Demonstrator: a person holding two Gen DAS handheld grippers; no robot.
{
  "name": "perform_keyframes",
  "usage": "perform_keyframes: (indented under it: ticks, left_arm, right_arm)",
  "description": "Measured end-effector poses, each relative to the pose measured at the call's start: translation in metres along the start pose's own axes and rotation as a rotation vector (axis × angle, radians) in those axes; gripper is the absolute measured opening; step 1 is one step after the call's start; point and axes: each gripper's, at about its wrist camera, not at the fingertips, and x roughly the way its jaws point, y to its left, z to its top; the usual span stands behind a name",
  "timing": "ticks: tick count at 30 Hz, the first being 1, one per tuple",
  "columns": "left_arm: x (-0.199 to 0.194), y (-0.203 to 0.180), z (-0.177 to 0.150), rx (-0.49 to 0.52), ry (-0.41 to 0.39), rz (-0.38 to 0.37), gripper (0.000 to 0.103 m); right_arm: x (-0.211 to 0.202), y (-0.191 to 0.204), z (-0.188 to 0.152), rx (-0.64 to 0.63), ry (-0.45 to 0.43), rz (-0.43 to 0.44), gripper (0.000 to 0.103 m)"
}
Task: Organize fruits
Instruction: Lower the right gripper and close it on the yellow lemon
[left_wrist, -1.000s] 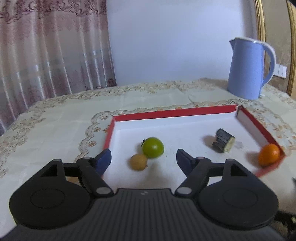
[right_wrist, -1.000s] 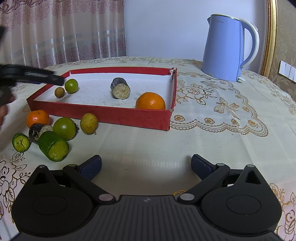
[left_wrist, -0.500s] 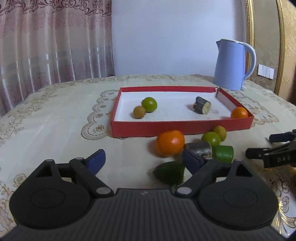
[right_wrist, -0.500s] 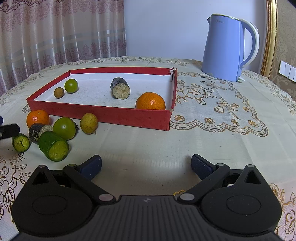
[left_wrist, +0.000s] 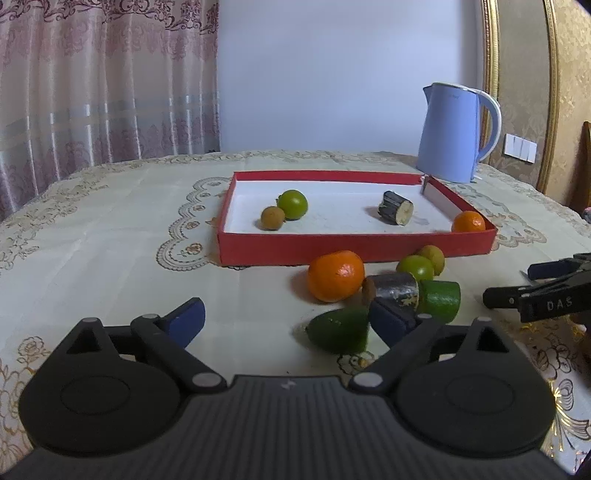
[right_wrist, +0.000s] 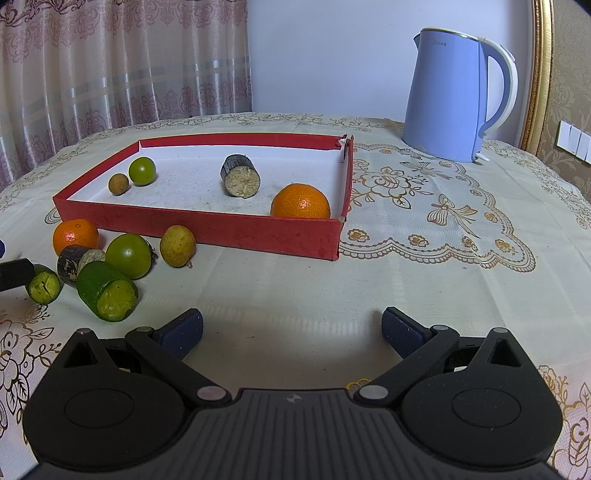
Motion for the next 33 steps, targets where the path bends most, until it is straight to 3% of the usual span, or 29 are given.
perform_keyframes:
  ticks: [2,5,8,11,18,21,31,33]
  left_arm:
    - [0.0,-0.003,-0.004,0.026,0.014,-0.03,0.096]
    - [0.0,-0.006,-0.004,0.045,-0.007,-0.014,0.103]
    - [0.004,-0.008,-0.005,0.057,0.019,-0.015,0.103]
    - [0.007,-0.011,-0.006,0.084,0.029,-0.014,0.103]
    - [0.012,-0.017,-0.007,0.121,0.053,0.006,0.103]
    - [0.013,-0.016,-0.007,0.117,0.054,0.012,0.103]
    - [0.017,-0.013,-0.006,0.096,0.08,0.005,0.103]
    - [0.018,-0.013,-0.006,0.095,0.084,0.004,0.103]
  right_arm:
    - [0.0,0.0,0.0,-0.001,-0.001,-0.001,0.103]
    - [-0.002,0.002,0.002,0.037,-0.033,-0.024,0.103]
    - [-0.005,0.006,0.006,0.076,-0.102,-0.002,0.103]
    - [0.001,0.014,0.014,0.049,-0.118,-0.003,0.102]
    - [0.016,0.03,0.026,-0.009,-0.081,0.043,0.079]
    - [0.019,0.033,0.029,0.0,-0.07,0.097,0.079]
    - [0.019,0.045,0.034,-0.045,-0.089,0.077,0.078]
    - [0.019,0.046,0.033,-0.049,-0.073,0.076,0.067]
